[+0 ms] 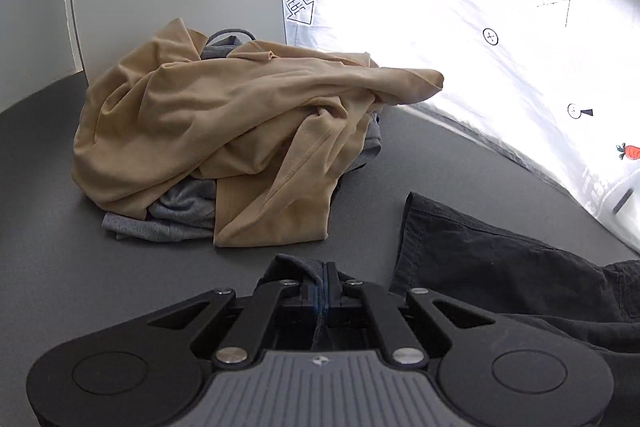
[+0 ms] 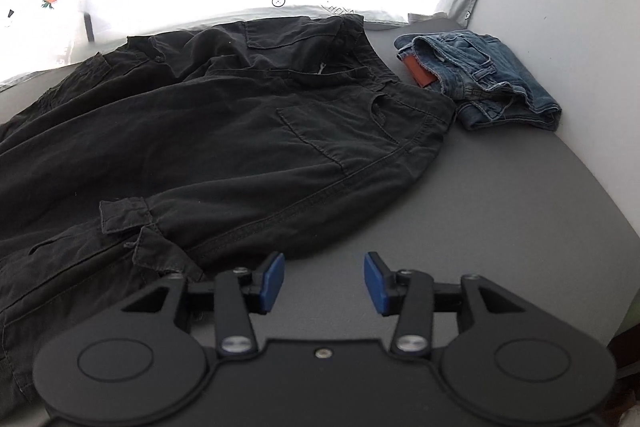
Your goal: Fold clothes
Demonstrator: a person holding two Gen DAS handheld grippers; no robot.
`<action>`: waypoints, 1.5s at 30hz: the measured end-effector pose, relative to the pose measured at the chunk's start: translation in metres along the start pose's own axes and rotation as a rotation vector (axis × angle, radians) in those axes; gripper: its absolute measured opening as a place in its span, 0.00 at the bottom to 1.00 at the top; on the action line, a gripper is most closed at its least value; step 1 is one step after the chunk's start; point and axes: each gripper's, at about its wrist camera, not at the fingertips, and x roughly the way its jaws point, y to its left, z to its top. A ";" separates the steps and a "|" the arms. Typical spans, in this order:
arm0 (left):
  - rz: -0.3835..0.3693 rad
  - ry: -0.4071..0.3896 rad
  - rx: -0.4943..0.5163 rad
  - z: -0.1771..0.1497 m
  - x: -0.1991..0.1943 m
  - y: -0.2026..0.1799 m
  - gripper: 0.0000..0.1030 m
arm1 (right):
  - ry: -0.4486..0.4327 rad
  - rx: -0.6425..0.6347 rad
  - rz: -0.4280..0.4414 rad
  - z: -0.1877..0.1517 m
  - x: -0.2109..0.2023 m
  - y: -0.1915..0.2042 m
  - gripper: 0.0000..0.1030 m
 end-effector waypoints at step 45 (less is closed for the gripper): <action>0.048 0.088 -0.042 -0.080 -0.061 -0.042 0.81 | -0.143 0.158 -0.227 0.062 0.088 -0.177 0.04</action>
